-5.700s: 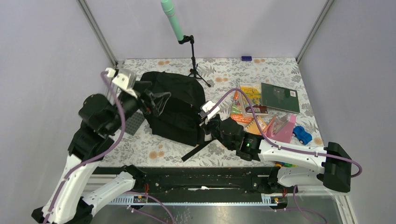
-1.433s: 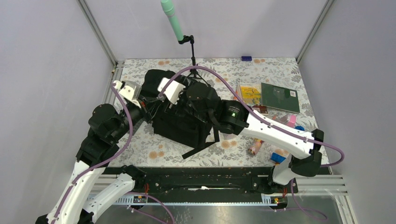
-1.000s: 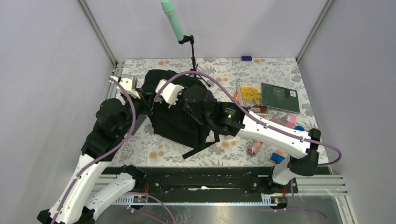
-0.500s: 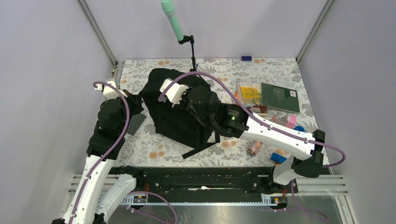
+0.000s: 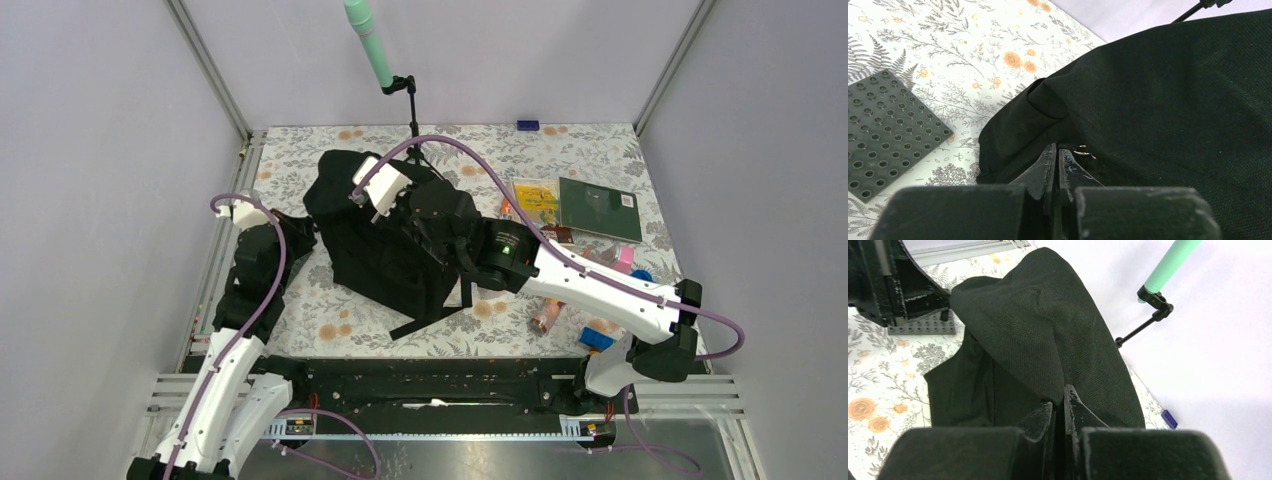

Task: Pack the student bag
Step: Unzip the student bag at the center of the board.

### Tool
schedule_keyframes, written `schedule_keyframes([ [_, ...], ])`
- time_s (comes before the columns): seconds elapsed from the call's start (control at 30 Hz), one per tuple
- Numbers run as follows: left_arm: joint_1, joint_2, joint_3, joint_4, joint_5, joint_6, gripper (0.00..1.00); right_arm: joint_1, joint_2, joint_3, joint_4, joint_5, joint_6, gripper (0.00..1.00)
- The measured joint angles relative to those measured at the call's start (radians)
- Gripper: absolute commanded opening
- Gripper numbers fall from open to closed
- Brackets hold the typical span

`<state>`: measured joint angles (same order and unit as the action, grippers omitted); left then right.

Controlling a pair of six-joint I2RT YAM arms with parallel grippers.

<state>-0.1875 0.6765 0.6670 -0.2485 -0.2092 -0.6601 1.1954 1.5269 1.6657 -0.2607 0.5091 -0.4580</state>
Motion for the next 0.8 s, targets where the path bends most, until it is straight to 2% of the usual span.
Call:
schedule_keyframes([
  [0.17, 0.002, -0.005, -0.019, 0.038, 0.021, -0.005, 0.00, -0.002, -0.018, -0.014, 0.000, -0.035, 0.030, 0.00],
  [0.2, 0.002, -0.014, -0.019, 0.040, 0.030, 0.003, 0.07, -0.003, -0.026, -0.022, 0.000, -0.040, 0.035, 0.00],
  [0.33, 0.006, -0.053, -0.006, -0.011, 0.051, 0.060, 0.70, -0.005, -0.058, -0.043, 0.001, -0.050, 0.045, 0.00],
  [0.4, 0.012, -0.063, 0.034, -0.079, 0.065, 0.097, 0.83, -0.005, -0.072, -0.048, 0.003, -0.053, 0.045, 0.00],
  [0.5, 0.018, -0.075, 0.107, -0.147, 0.121, 0.172, 0.88, -0.008, -0.096, -0.061, 0.006, -0.058, 0.045, 0.00],
  [0.73, 0.013, -0.080, 0.357, -0.166, 0.487, 0.426, 0.92, -0.040, -0.123, -0.096, 0.022, -0.139, 0.048, 0.00],
  [0.8, -0.021, -0.072, 0.403, -0.161, 0.560, 0.486, 0.92, -0.050, -0.126, -0.109, 0.036, -0.172, 0.048, 0.00],
])
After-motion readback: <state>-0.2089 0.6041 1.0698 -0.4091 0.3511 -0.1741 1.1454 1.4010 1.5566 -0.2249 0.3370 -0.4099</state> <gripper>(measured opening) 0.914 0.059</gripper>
